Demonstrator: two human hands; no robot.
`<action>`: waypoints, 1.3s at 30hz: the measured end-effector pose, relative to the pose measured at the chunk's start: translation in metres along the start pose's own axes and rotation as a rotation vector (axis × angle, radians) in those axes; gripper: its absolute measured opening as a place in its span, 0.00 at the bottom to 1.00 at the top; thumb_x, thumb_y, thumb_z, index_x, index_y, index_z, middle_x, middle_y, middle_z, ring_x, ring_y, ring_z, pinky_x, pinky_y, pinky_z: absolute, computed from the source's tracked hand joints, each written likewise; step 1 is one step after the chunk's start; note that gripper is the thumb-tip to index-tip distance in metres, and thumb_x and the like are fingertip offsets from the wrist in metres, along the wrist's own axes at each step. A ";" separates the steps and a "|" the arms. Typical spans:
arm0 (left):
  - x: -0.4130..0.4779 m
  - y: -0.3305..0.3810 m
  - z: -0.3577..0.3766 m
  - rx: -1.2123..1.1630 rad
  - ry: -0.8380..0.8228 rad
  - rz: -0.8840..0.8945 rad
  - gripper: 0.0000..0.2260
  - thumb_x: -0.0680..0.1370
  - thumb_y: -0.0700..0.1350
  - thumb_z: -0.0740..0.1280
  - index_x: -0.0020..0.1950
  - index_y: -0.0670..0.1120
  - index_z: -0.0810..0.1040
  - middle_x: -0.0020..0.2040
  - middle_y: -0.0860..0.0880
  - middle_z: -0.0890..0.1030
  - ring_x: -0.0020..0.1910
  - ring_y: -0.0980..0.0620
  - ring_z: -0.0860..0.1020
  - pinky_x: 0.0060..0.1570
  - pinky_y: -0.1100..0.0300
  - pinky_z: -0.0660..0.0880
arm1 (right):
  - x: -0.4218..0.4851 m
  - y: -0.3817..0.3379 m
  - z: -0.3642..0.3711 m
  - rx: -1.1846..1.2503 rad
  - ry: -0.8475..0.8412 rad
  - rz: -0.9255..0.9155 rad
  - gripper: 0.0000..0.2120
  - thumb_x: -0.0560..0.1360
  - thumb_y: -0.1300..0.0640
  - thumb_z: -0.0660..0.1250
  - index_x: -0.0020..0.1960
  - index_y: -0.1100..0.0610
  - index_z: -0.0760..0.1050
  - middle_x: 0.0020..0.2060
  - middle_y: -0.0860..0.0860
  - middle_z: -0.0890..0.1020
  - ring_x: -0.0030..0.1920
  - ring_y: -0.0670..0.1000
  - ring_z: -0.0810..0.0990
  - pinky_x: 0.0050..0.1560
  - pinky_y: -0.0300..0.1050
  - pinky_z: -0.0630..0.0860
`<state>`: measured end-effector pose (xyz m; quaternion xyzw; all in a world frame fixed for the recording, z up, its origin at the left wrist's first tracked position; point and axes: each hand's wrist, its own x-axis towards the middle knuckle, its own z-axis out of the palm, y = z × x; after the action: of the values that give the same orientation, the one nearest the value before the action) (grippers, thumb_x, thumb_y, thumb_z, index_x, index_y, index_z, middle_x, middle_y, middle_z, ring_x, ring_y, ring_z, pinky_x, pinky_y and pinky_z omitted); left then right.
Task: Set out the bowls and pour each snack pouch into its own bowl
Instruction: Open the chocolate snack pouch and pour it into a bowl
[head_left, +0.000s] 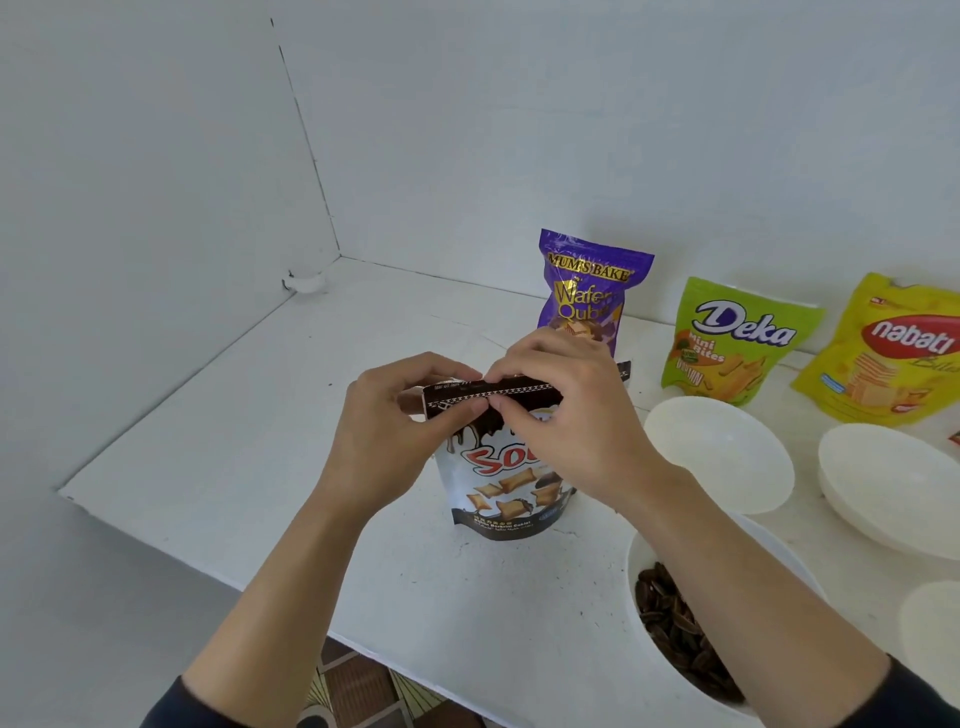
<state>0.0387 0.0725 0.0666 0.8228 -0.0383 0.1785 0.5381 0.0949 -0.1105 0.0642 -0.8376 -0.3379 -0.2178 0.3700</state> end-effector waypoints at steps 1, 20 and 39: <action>0.002 0.000 -0.001 0.014 -0.011 0.004 0.05 0.75 0.41 0.77 0.50 0.47 0.86 0.44 0.56 0.87 0.46 0.54 0.85 0.45 0.67 0.78 | 0.001 0.000 0.000 0.001 -0.008 0.000 0.07 0.73 0.55 0.73 0.50 0.51 0.84 0.47 0.46 0.83 0.51 0.47 0.79 0.55 0.60 0.73; 0.011 0.004 -0.011 0.088 -0.057 -0.024 0.06 0.72 0.45 0.79 0.45 0.53 0.86 0.43 0.58 0.87 0.45 0.54 0.85 0.45 0.66 0.80 | 0.018 -0.001 -0.005 0.107 -0.111 -0.077 0.04 0.73 0.63 0.74 0.46 0.55 0.84 0.43 0.46 0.82 0.45 0.45 0.80 0.46 0.42 0.78; 0.018 0.020 -0.023 -0.011 -0.228 -0.255 0.07 0.79 0.47 0.72 0.45 0.47 0.87 0.43 0.48 0.88 0.46 0.48 0.86 0.53 0.55 0.81 | 0.020 0.002 -0.007 -0.144 -0.156 -0.201 0.02 0.77 0.55 0.67 0.46 0.51 0.78 0.48 0.44 0.77 0.53 0.48 0.72 0.54 0.48 0.62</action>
<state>0.0451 0.0876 0.0982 0.8329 0.0047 0.0139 0.5533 0.1090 -0.1090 0.0798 -0.8384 -0.4310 -0.2118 0.2579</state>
